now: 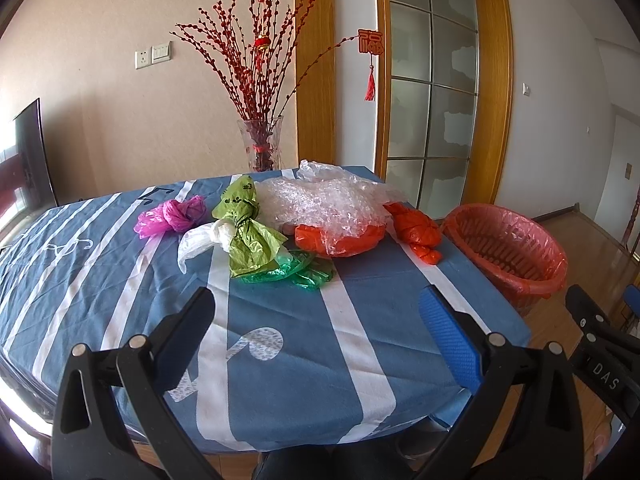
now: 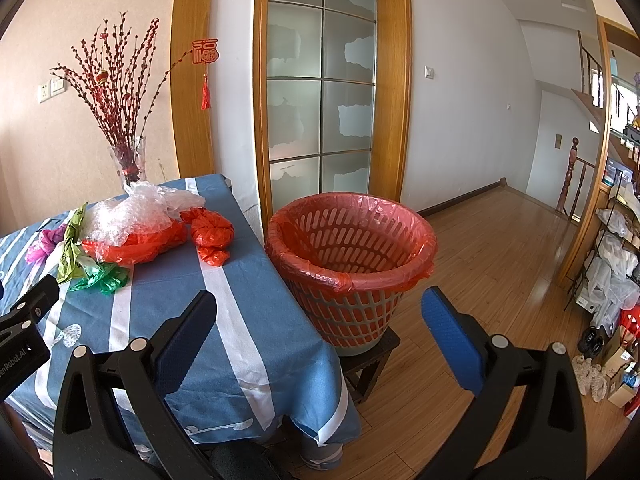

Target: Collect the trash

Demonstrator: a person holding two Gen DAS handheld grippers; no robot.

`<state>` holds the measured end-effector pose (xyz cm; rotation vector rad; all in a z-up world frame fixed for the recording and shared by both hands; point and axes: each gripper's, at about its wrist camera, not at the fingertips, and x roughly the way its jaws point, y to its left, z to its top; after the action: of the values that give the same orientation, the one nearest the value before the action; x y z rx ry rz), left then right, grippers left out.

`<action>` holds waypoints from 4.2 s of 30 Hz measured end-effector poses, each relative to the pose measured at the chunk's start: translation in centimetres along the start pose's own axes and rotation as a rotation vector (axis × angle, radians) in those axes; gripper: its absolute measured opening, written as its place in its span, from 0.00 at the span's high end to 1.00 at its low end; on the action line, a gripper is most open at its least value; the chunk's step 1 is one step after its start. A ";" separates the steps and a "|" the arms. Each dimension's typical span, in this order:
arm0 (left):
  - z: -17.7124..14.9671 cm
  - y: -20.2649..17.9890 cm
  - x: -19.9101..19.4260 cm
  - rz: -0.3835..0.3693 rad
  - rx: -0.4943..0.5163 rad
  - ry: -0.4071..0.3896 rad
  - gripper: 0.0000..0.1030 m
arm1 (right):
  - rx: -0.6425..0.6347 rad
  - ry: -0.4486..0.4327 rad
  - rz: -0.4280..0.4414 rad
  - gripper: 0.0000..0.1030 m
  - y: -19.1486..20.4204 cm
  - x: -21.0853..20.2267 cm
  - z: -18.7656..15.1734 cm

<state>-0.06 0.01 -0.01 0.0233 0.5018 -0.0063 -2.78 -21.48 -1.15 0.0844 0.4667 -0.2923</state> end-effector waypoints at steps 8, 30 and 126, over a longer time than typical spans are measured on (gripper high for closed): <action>0.0 0.0 0.1 0.000 0.000 0.002 0.04 | 0.000 0.000 0.000 0.02 -0.1 0.0 0.0; -1.6 -1.0 0.9 0.003 -0.006 0.017 0.04 | 0.002 0.007 0.006 0.02 0.4 0.5 0.1; 8.5 9.9 11.2 -0.144 -0.164 0.106 0.80 | -0.014 0.274 0.323 0.51 6.5 16.8 5.3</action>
<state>14.00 9.72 2.30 -0.1742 0.6078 -0.1048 15.74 -20.35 -3.94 0.1850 0.7169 0.0415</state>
